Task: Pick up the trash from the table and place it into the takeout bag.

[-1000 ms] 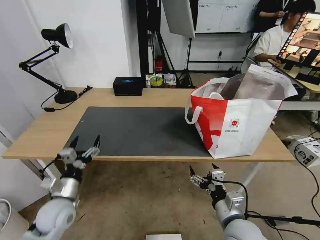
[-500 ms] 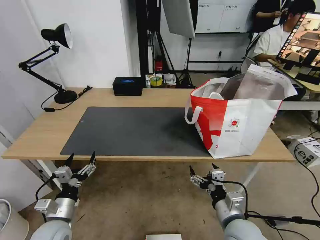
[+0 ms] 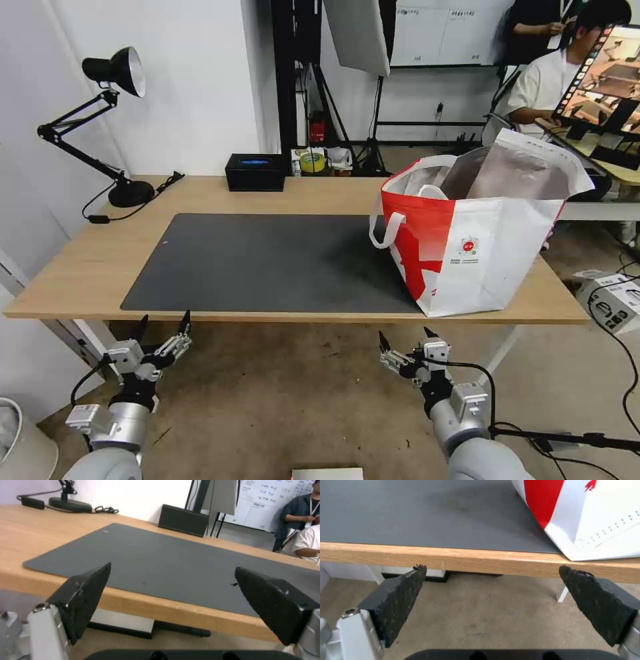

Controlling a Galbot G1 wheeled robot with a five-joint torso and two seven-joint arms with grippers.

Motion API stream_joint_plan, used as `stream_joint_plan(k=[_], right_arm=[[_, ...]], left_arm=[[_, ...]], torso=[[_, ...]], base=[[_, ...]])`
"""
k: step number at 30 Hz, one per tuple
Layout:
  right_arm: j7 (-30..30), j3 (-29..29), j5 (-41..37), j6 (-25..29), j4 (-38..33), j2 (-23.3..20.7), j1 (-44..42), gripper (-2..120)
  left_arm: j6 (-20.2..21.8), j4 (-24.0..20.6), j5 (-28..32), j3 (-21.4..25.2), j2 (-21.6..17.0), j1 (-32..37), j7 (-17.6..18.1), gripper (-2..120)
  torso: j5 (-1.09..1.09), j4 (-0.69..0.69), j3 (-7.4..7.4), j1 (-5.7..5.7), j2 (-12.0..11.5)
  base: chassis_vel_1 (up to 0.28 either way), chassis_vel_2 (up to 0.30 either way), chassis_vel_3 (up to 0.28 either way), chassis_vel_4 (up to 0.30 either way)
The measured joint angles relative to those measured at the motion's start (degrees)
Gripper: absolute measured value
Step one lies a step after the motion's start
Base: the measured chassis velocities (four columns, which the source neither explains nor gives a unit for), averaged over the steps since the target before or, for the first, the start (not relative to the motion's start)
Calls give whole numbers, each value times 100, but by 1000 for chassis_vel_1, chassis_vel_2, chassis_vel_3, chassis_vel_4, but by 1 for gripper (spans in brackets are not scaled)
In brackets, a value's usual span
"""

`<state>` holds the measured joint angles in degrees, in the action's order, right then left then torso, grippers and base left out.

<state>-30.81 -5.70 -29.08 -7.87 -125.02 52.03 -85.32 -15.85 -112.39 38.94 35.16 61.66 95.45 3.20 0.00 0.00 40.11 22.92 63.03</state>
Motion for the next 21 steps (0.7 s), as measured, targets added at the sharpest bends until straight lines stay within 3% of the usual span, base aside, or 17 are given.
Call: stream_joint_plan(k=[21], right_arm=[[0,0,0,0,0,0,0,100]], left_arm=[[76,30,-9,-15,32,0,24,100]], torso=[[0,0,0,0,0]], base=[[0,0,0,0]])
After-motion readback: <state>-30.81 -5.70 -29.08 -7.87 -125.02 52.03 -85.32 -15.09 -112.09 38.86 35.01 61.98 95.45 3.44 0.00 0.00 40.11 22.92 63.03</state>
